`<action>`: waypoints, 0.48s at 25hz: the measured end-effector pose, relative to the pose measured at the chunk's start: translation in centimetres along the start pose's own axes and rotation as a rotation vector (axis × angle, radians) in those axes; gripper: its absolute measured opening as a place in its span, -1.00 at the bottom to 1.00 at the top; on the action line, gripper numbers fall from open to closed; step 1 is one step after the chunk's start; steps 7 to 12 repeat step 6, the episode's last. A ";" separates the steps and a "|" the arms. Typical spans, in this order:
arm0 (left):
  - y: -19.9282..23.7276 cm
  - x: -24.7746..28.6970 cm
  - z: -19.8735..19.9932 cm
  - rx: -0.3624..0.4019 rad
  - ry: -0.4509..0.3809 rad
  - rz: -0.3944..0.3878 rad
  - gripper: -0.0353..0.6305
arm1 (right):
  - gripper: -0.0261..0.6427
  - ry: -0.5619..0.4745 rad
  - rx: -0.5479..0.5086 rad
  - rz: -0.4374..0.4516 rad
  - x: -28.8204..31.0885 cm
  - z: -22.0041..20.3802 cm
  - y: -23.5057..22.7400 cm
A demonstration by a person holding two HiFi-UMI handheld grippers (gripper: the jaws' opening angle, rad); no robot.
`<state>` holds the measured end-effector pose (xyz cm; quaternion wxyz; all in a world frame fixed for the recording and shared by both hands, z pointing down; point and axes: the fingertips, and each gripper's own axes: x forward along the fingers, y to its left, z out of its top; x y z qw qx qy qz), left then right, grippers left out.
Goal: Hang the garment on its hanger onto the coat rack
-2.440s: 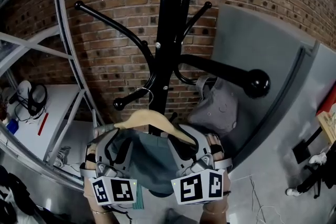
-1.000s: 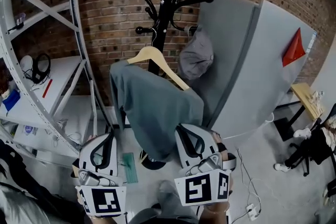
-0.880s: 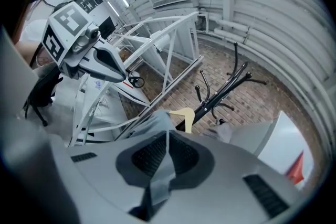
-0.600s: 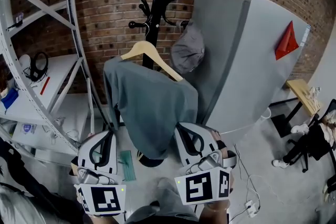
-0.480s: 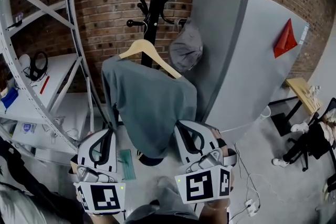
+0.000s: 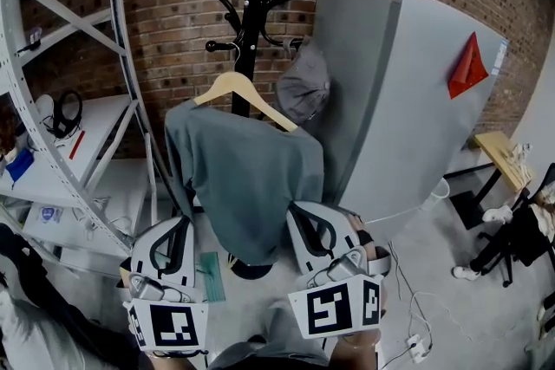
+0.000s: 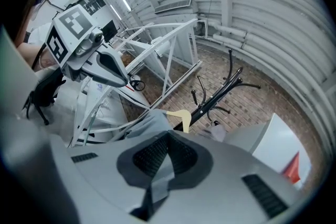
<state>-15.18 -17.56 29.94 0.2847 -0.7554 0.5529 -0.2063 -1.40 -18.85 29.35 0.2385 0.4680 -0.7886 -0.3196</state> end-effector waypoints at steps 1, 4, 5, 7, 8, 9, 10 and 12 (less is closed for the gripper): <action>-0.1 0.1 0.3 -0.002 -0.006 -0.001 -0.88 | -0.85 -0.006 -0.001 0.000 -0.1 0.0 -0.2; -0.5 0.7 0.8 0.003 -0.008 0.002 -0.88 | -0.85 -0.023 -0.006 0.009 -0.1 -0.2 -0.5; -0.7 0.9 0.8 0.006 -0.004 0.005 -0.88 | -0.85 -0.027 -0.008 0.014 -0.1 -0.3 -0.6; -0.9 1.0 0.9 0.008 0.001 0.008 -0.88 | -0.85 -0.031 -0.009 0.020 -0.1 -0.5 -0.7; -0.9 1.0 0.9 0.008 0.001 0.008 -0.88 | -0.85 -0.031 -0.009 0.020 -0.1 -0.5 -0.7; -0.9 1.0 0.9 0.008 0.001 0.008 -0.88 | -0.85 -0.031 -0.009 0.020 -0.1 -0.5 -0.7; -0.9 1.0 0.9 0.008 0.001 0.008 -0.88 | -0.85 -0.031 -0.009 0.020 -0.1 -0.5 -0.7; -0.9 1.0 0.9 0.008 0.001 0.008 -0.88 | -0.85 -0.031 -0.009 0.020 -0.1 -0.5 -0.7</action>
